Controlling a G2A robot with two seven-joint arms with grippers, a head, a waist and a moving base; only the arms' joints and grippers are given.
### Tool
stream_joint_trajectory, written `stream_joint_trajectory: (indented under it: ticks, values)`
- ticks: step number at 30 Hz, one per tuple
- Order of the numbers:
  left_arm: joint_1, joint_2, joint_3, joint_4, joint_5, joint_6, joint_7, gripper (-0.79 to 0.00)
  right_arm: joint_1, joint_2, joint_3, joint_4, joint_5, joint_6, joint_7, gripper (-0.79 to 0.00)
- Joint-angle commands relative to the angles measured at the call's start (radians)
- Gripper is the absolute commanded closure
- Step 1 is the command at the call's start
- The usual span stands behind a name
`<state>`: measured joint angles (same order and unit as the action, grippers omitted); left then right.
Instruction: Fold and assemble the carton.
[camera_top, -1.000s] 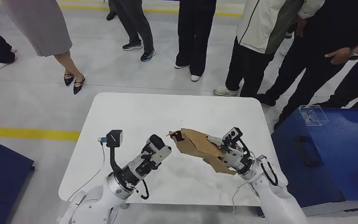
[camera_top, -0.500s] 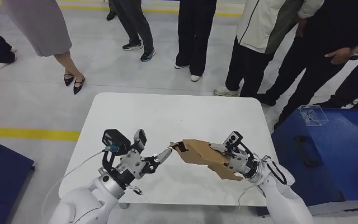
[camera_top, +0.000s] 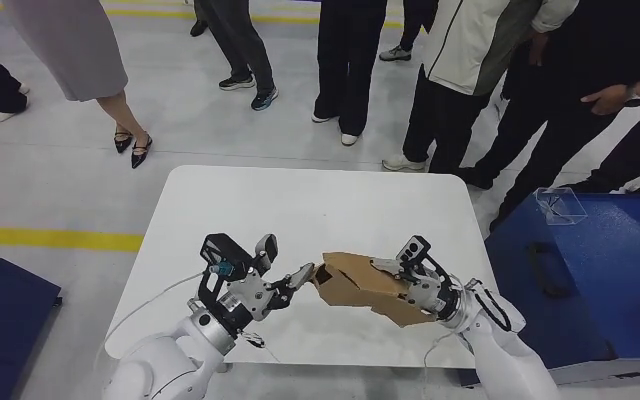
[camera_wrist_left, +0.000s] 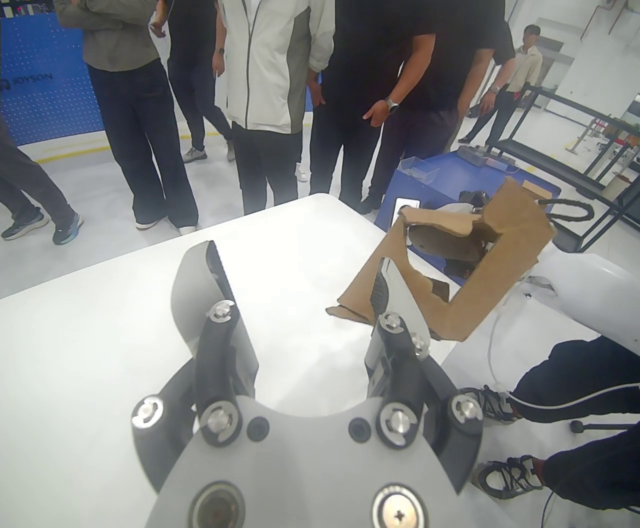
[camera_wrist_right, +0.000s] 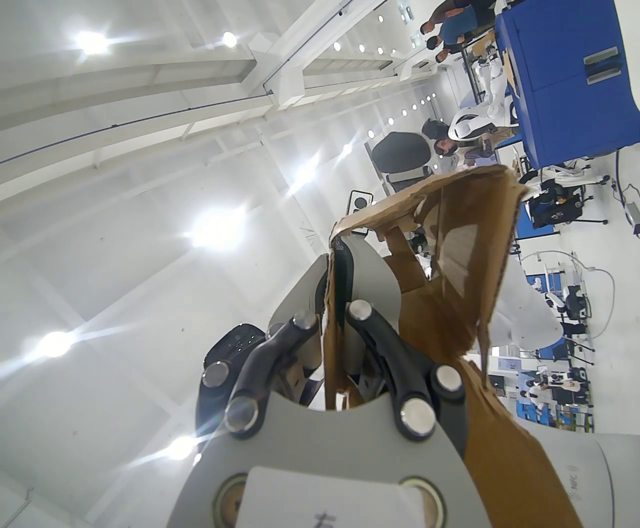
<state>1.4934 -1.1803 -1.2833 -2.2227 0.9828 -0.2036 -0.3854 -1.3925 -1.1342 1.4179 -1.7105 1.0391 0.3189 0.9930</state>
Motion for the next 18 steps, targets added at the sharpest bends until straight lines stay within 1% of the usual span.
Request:
stream_joint_trajectory:
  ticks: [1, 4, 5, 9, 18]
  values:
    - [0.008, 0.000, -0.008, -0.003, -0.018, -0.007, 0.015, -0.517, 0.001, 0.000, 0.000, 0.000, 0.000, -0.002, -0.003, 0.000]
    - [0.018, 0.003, -0.019, -0.010, -0.023, -0.029, 0.014, -0.536, 0.003, 0.001, -0.001, 0.001, 0.002, -0.003, -0.007, 0.000]
    - [0.022, 0.004, -0.020, -0.012, -0.029, -0.040, 0.014, -0.523, 0.004, 0.001, -0.002, 0.001, 0.006, -0.003, -0.009, 0.000]
    - [0.033, 0.006, -0.026, -0.019, -0.028, -0.068, 0.020, -0.514, 0.007, 0.001, -0.004, -0.001, 0.010, -0.001, -0.015, 0.000]
    - [0.048, 0.009, -0.032, -0.024, -0.022, -0.081, 0.038, -0.520, 0.011, 0.002, -0.010, -0.007, 0.015, 0.002, -0.023, 0.000]
